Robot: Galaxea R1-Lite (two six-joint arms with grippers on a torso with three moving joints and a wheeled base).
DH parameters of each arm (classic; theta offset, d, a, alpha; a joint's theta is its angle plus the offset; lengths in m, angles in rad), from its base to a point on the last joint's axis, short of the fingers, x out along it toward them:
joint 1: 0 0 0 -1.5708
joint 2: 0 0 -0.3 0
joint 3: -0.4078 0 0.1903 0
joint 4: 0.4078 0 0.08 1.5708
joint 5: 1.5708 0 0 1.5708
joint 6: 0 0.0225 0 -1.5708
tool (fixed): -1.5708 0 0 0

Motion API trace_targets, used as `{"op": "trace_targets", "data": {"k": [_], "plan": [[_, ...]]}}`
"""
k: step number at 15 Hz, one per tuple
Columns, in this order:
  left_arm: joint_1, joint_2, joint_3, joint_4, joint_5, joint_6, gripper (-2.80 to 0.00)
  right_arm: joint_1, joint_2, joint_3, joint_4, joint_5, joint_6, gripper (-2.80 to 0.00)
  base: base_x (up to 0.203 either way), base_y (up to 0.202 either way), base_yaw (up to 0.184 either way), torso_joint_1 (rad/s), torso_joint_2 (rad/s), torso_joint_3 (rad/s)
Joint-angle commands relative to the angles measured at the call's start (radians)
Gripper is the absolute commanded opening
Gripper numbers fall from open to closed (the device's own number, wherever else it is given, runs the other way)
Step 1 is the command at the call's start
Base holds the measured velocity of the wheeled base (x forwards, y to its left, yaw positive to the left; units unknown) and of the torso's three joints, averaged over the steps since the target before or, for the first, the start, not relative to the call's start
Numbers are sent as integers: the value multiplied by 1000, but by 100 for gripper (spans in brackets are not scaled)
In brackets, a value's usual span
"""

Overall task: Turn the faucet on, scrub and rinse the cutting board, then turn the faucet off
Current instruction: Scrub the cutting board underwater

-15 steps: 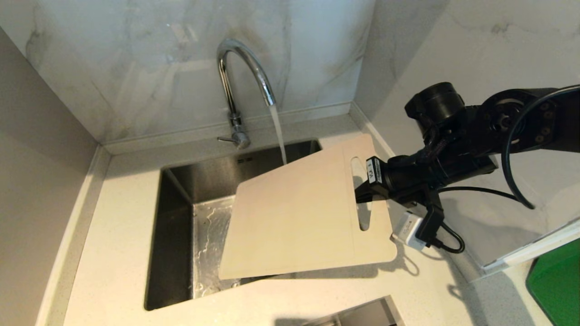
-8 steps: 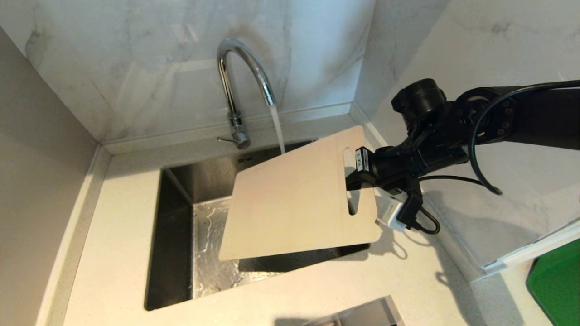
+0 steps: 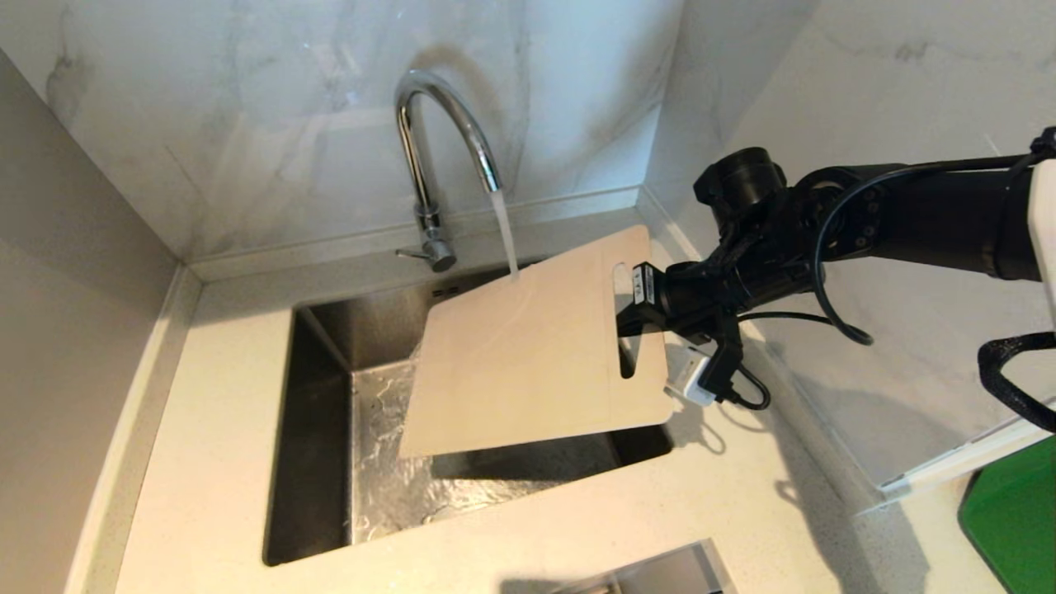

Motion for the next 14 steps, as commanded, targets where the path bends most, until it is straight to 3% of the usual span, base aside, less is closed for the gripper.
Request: {"op": "trace_targets", "data": {"k": [1,4,14], "plan": [[0,0,0,1,2,-1,-280,0,24,-22,2,4,-16,-280,0,0,0,0,0,0],[0,0,0,1,0,-1,-280,6,61,-91,3,8,-16,-280,0,0,0,0,0,0],[0,0,0,1,0,-1,-280,20,110,-102,-63,58,-16,-280,0,0,0,0,0,0]]}}
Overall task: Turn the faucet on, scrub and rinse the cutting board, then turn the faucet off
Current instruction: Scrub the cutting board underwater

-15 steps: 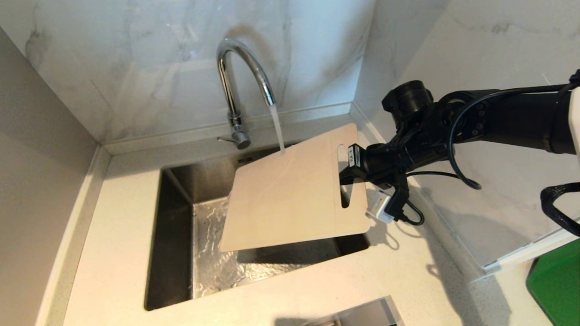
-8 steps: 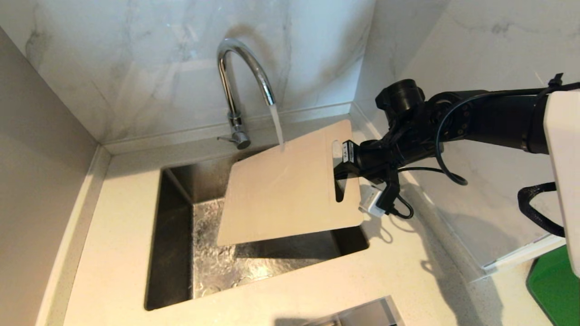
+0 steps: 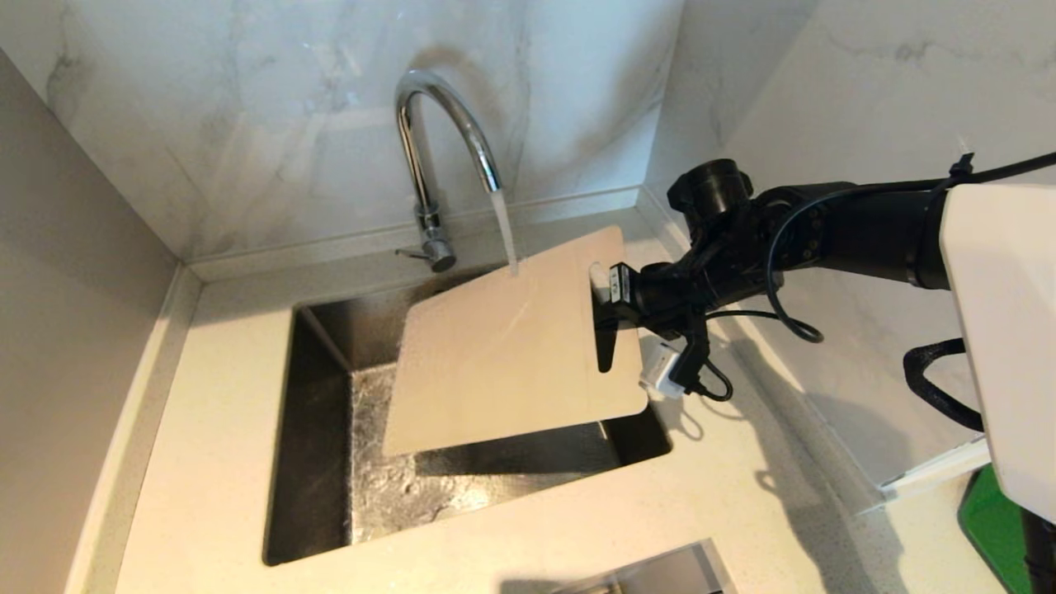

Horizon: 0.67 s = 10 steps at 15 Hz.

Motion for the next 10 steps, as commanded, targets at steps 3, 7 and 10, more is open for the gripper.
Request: {"op": "trace_targets", "data": {"k": [3,7,10], "plan": [[0,0,0,0,0,-1,-280,11,21,0,-28,28,-16,-280,0,0,0,0,0,0],[0,0,0,0,2,0,-280,16,35,0,-79,58,-16,-280,0,0,0,0,0,0],[0,0,0,0,0,-1,-280,22,41,0,-101,58,-16,-280,0,0,0,0,0,0]]}}
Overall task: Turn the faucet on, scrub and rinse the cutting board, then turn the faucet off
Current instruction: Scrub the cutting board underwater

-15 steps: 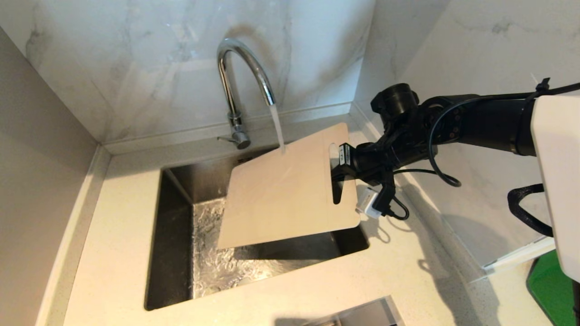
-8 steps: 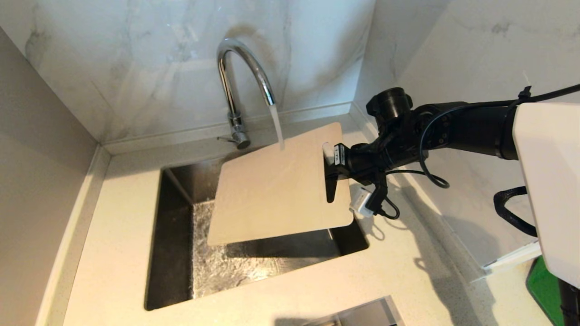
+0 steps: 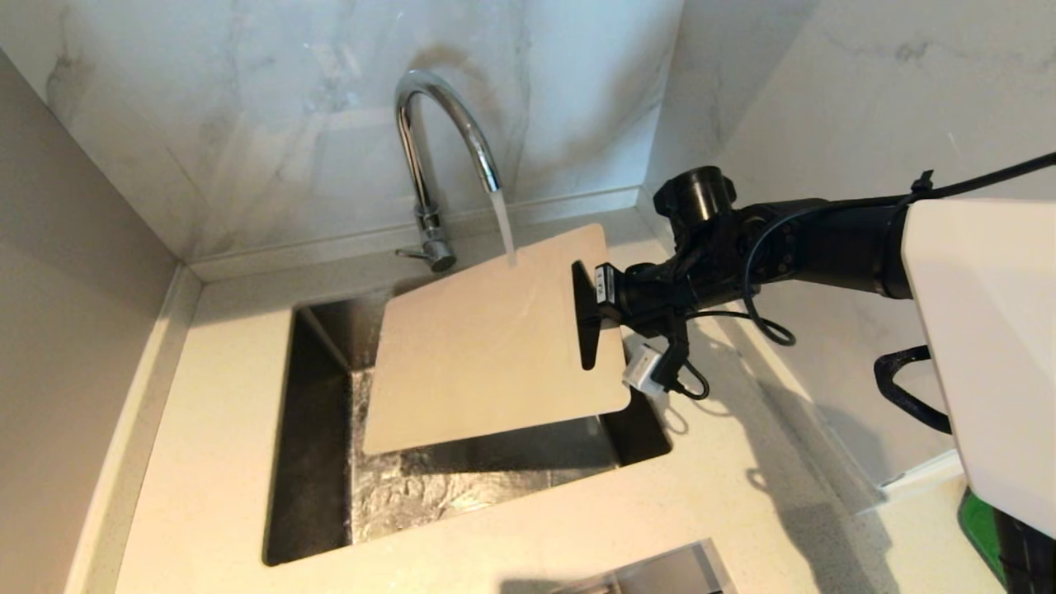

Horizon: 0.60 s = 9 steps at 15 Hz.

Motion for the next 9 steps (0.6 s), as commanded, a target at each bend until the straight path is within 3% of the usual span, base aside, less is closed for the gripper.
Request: {"op": "trace_targets", "data": {"k": [1,9], "plan": [[0,0,0,1,0,-1,-280,2,6,0,-9,4,-15,-280,0,0,0,0,0,0],[0,0,0,1,0,-1,-280,2,12,0,-93,16,-6,-280,0,0,0,0,0,0]]}}
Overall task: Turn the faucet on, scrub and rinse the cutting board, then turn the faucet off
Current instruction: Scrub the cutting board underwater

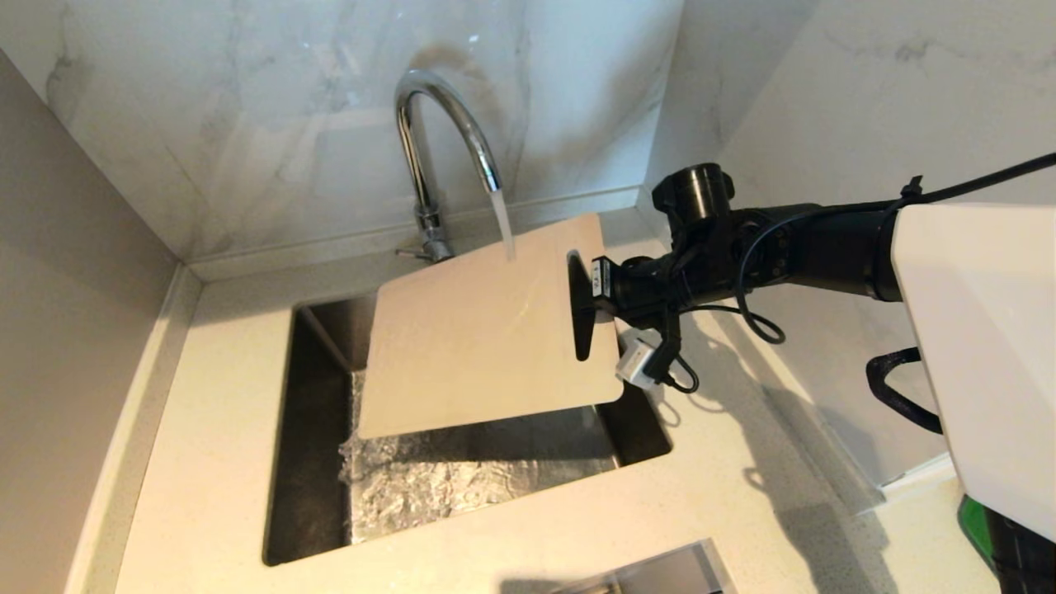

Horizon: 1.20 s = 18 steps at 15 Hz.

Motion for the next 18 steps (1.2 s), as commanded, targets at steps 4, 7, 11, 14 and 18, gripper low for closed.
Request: {"op": "trace_targets", "data": {"k": [4,7,11,14,18], "plan": [[0,0,0,0,2,-1,-280,8,7,0,-32,6,4,-280,0,0,0,0,0,0],[0,0,0,0,0,-1,-280,13,13,0,-50,6,5,-280,0,0,0,0,0,0],[0,0,0,0,0,-1,-280,24,17,0,-70,6,26,-280,0,0,0,0,0,0],[0,0,0,0,0,-1,-280,39,34,2,-67,6,26,-280,0,0,0,0,0,0],[0,0,0,-1,0,-1,-280,48,34,2,-61,7,26,-280,0,0,0,0,0,0]]}}
